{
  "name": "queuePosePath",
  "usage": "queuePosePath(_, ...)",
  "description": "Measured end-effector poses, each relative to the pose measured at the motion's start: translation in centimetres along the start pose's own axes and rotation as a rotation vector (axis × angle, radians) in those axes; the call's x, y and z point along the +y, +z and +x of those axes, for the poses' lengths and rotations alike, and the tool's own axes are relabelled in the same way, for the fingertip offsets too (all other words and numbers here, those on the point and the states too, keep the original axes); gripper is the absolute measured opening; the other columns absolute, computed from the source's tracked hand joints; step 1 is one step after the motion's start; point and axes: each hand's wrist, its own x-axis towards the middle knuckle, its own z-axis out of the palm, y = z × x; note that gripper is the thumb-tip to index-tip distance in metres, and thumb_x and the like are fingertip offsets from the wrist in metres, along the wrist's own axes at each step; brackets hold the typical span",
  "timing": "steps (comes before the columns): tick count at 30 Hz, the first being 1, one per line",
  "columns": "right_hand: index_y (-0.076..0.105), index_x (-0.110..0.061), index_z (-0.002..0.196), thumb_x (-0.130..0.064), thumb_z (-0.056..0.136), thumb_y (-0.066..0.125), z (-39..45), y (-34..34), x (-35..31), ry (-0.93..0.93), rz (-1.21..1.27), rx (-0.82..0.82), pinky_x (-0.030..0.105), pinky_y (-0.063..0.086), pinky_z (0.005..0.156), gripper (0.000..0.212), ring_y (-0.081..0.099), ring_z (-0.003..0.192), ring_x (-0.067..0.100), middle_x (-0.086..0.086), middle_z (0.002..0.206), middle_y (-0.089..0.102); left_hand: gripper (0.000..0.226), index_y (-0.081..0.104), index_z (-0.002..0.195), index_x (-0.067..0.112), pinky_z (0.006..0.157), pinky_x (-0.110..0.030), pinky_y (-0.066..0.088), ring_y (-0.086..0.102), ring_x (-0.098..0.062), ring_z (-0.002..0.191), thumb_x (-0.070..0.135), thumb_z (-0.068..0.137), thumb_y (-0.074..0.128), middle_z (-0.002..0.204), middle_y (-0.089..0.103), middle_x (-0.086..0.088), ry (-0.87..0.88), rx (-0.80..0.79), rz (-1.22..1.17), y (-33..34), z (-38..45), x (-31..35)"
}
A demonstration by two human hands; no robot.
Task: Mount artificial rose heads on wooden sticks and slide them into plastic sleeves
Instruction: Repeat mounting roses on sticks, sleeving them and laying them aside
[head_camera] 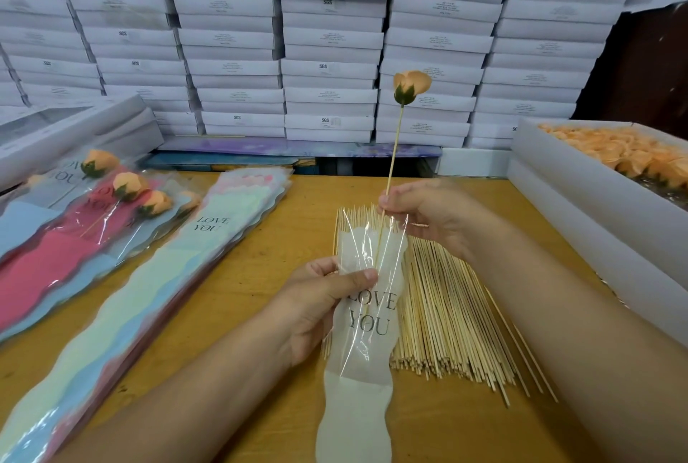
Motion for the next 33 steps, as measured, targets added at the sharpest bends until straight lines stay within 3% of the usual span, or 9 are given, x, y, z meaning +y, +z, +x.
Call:
queuePosePath(3,0.076,-0.015,0.093,-0.012,0.082,0.078,-0.1,0.0,0.2,0.007,-0.052,-0.015,0.025,0.049,0.069,0.012,0.068,0.085,0.011,-0.004,0.087,0.078,0.057,0.064,0.124,-0.002,0.076,-0.043,0.063,0.072,-0.035,0.092,0.003,0.070,0.080,0.106,0.074,-0.024,-0.006,-0.011,0.003,0.1,-0.1,0.1)
queuePosePath(9,0.075,-0.016,0.092,-0.013,0.083,0.077,0.0,-0.1,0.2,-0.013,-0.045,-0.048,0.029,0.054,0.080,0.009,0.069,0.081,0.011,-0.003,0.086,0.078,0.067,0.060,0.128,-0.001,0.080,-0.046,0.062,0.071,-0.037,0.096,0.004,0.065,0.083,0.106,0.075,-0.023,-0.002,0.003,0.012,0.2,-0.3,0.2)
queuePosePath(13,0.074,-0.013,0.093,-0.017,0.086,0.076,0.1,-0.3,-0.2,-0.022,-0.050,-0.071,0.032,0.055,0.083,0.008,0.071,0.080,0.011,0.000,0.089,0.078,0.075,0.058,0.131,0.000,0.090,-0.052,0.058,0.070,-0.039,0.100,0.007,0.061,0.085,0.107,0.074,-0.023,0.000,0.014,0.044,0.2,-0.5,0.2)
queuePosePath(16,0.070,-0.012,0.094,-0.017,0.090,0.072,0.4,-0.6,-1.3,-0.031,0.068,0.009,0.028,0.055,0.072,0.006,0.072,0.075,0.013,0.002,0.082,0.077,0.063,0.061,0.127,0.000,0.081,-0.047,0.061,0.071,-0.036,0.093,0.003,0.068,0.083,0.106,0.074,-0.023,-0.010,-0.016,0.066,0.2,-0.6,0.0)
queuePosePath(20,0.069,-0.014,0.096,-0.019,0.093,0.069,0.9,-0.9,-2.2,-0.033,0.132,0.079,0.027,0.054,0.073,0.006,0.070,0.074,0.014,0.001,0.076,0.076,0.058,0.063,0.124,0.001,0.077,-0.045,0.062,0.073,-0.034,0.086,0.001,0.069,0.082,0.105,0.075,-0.022,-0.016,-0.027,0.071,0.3,-0.6,-0.1)
queuePosePath(24,0.074,-0.013,0.095,-0.022,0.092,0.070,0.6,-0.8,-1.4,-0.028,0.086,0.042,0.026,0.054,0.073,0.010,0.071,0.076,0.012,0.000,0.082,0.076,0.058,0.065,0.122,-0.001,0.077,-0.044,0.062,0.072,-0.034,0.085,0.002,0.067,0.082,0.104,0.075,-0.024,-0.009,-0.024,0.060,0.1,-0.6,0.0)
queuePosePath(28,0.076,-0.015,0.092,-0.023,0.090,0.072,0.2,-0.8,-0.4,-0.025,0.029,0.000,0.030,0.054,0.080,0.010,0.070,0.082,0.012,0.001,0.089,0.076,0.062,0.065,0.123,-0.001,0.087,-0.049,0.058,0.069,-0.036,0.094,0.005,0.064,0.083,0.107,0.074,-0.023,0.009,-0.009,0.067,0.1,-0.6,0.2)
queuePosePath(33,0.077,-0.012,0.097,-0.024,0.089,0.072,-0.7,-0.1,0.3,-0.009,-0.022,-0.066,0.030,0.055,0.081,0.015,0.068,0.079,0.010,-0.001,0.088,0.075,0.060,0.063,0.125,-0.002,0.076,-0.042,0.062,0.071,-0.032,0.085,0.002,0.069,0.082,0.106,0.074,-0.023,0.024,-0.001,0.034,0.0,-0.5,0.5)
